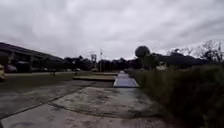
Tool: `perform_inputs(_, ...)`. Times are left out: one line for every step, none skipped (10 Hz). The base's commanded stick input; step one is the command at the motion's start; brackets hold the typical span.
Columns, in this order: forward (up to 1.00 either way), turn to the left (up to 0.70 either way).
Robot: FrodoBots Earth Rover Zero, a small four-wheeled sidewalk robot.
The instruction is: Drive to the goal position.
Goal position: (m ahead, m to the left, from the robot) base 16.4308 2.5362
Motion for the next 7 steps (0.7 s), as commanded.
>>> perform_inputs(0.5, 0.0)
perform_inputs(0.5, 0.0)
perform_inputs(0.5, 0.0)
perform_inputs(0.5, 0.0)
perform_inputs(0.5, 0.0)
perform_inputs(0.5, 0.0)
perform_inputs(0.5, 0.0)
